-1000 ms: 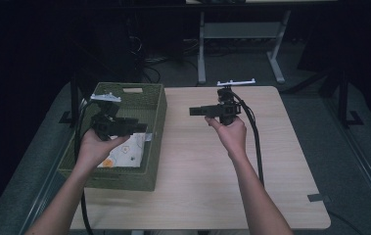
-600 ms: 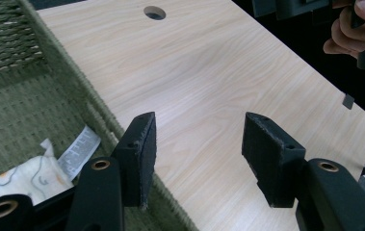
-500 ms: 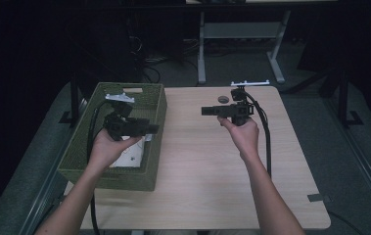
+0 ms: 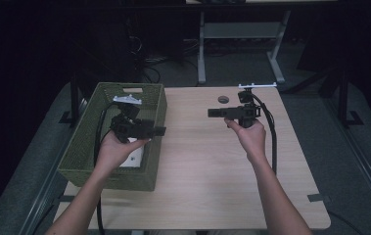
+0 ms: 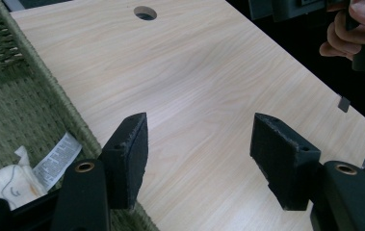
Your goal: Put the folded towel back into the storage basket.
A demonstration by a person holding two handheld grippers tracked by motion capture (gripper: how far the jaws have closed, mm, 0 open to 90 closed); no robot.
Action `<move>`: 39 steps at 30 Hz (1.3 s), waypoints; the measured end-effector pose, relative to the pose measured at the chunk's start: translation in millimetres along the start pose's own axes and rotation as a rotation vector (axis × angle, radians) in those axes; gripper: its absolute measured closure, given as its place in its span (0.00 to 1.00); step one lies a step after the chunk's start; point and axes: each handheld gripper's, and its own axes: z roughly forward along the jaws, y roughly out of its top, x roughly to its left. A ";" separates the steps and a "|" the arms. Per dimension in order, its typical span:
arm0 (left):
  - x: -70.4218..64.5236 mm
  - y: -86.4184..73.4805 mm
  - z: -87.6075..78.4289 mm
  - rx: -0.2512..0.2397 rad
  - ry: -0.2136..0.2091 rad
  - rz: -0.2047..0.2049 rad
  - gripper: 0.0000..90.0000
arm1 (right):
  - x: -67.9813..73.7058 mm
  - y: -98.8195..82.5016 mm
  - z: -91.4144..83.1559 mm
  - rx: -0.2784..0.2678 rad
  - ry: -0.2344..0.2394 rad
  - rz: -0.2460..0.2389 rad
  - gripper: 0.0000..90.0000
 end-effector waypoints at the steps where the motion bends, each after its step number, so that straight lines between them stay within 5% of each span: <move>1: -0.9 -0.1 0.9 0.000 0.000 0.000 0.42 | -1.4 -0.6 -0.7 -0.001 -0.002 -0.001 0.34; 39: -36.9 0.4 43.3 0.044 -0.037 0.015 0.33 | -61.3 -34.7 -42.8 -0.022 -0.022 0.071 0.31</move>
